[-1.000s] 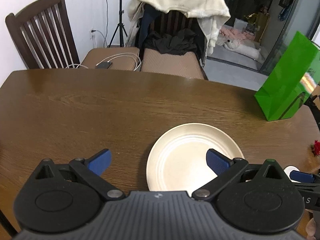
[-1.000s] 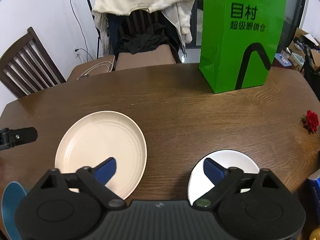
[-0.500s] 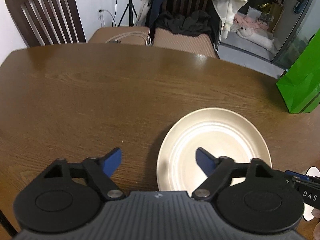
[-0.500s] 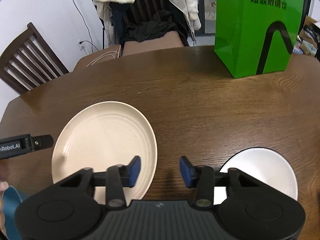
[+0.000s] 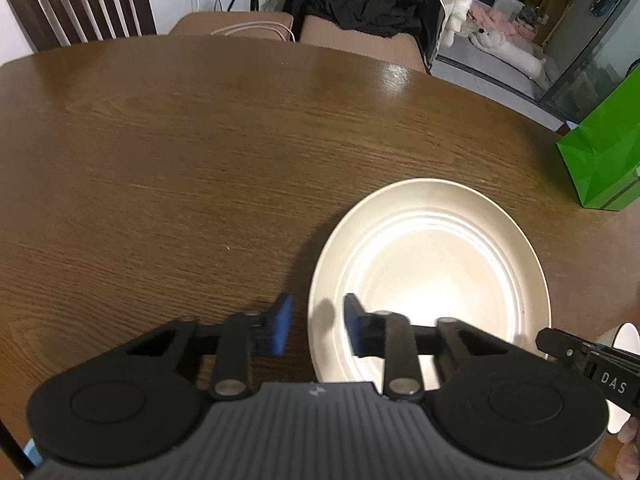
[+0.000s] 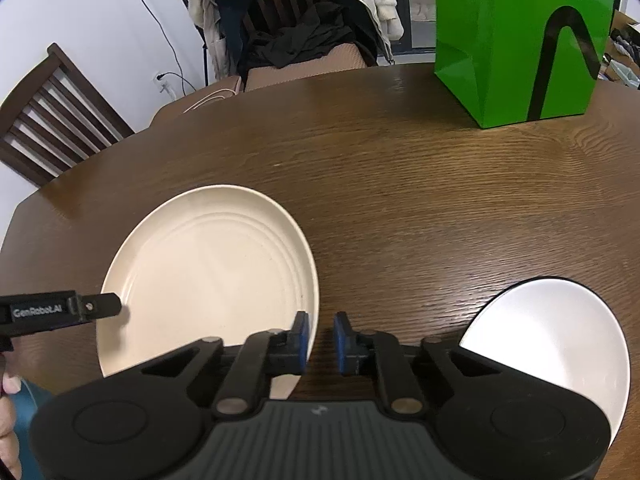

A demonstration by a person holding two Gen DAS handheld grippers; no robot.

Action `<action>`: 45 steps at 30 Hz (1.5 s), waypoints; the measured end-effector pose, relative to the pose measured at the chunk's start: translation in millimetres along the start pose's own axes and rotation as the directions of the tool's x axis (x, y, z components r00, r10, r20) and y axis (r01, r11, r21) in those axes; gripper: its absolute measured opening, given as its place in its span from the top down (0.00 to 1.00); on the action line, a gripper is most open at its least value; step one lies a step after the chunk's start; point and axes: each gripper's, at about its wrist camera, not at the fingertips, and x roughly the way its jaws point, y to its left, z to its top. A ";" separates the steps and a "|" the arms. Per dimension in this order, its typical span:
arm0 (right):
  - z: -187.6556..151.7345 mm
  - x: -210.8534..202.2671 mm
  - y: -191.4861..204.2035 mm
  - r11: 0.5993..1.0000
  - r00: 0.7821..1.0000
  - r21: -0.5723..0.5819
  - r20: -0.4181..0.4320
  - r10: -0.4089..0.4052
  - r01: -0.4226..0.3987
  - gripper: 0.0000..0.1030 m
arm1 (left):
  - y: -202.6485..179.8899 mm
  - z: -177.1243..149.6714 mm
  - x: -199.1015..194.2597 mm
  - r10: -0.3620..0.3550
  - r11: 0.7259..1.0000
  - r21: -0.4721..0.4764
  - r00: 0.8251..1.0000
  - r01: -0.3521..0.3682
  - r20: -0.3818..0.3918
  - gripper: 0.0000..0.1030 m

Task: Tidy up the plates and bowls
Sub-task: 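Close the left gripper on the cream plate rim while the right gripper grips its rim too, then lift the cream plate with both grippers and carry it back past the bowls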

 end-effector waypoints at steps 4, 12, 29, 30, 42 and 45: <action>0.5 2.5 0.1 1.000 1.000 0.006 -0.003 0.006 -0.006 0.95 | 2.5 -0.7 7.0 -0.011 1.000 -0.003 1.000 0.011 -0.024 0.87; 1.7 4.5 0.1 1.000 1.000 -0.010 0.006 -0.002 0.002 0.96 | 5.7 3.2 11.2 -0.019 1.000 0.002 0.999 0.019 -0.027 0.90; -2.0 -1.7 7.1 0.999 0.999 -0.044 0.046 -0.028 0.030 0.96 | -4.9 -3.1 -8.1 -0.016 0.998 0.054 0.999 0.013 0.051 0.90; -2.2 -2.8 7.6 0.999 0.998 -0.044 0.049 -0.027 0.029 0.96 | -5.0 -1.9 -10.2 -0.017 0.999 0.052 0.998 0.014 0.055 0.90; 4.2 -30.0 16.6 0.997 0.993 -0.063 0.118 -0.031 0.039 0.95 | -10.4 6.0 -38.7 -0.026 0.999 0.049 0.993 0.020 0.116 0.90; 5.3 -38.7 18.5 0.997 0.991 -0.066 0.132 -0.030 0.039 0.95 | -12.0 5.5 -46.7 -0.033 0.998 0.048 0.992 0.027 0.124 0.90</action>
